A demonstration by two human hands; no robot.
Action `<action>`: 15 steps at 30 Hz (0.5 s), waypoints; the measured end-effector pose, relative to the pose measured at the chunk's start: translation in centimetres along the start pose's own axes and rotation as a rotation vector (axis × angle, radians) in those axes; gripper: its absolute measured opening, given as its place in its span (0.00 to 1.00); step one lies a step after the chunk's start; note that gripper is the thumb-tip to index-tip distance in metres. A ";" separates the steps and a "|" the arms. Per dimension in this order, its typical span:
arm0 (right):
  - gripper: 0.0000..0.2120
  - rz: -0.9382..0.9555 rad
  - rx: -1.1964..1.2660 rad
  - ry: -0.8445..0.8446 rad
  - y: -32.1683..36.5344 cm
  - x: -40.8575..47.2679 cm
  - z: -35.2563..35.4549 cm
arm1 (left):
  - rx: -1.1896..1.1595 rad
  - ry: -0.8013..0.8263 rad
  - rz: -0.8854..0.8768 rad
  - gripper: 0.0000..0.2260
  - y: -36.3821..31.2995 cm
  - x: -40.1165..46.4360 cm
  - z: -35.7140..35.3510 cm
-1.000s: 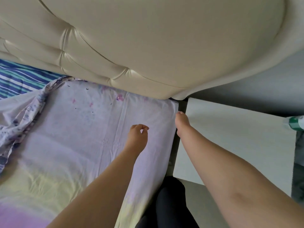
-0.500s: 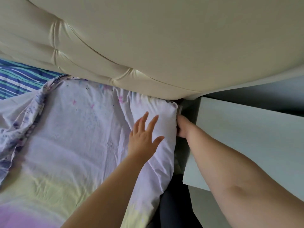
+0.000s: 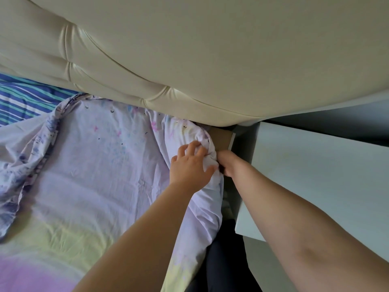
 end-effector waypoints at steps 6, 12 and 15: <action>0.17 0.300 0.188 -0.532 1.1 -1.5 5.0 | 0.017 -0.005 0.067 0.22 0.0 -0.6 -0.6; 0.28 -0.011 0.271 -0.015 -3.6 0.0 6.0 | -0.274 0.179 0.032 0.23 -2.0 1.4 -2.6; 0.24 0.004 0.334 0.264 -4.0 -1.2 6.7 | -0.605 0.258 0.027 0.21 -3.2 1.6 -3.2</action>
Point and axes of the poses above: each hand's wrist, its own x-axis towards the middle knuckle, its own z-axis out of the back of the hand, y = z × x, the point moved 6 cm from there along x, towards the middle knuckle, and after that the axes turned 14 degrees about -z, right-handed, at the moved point
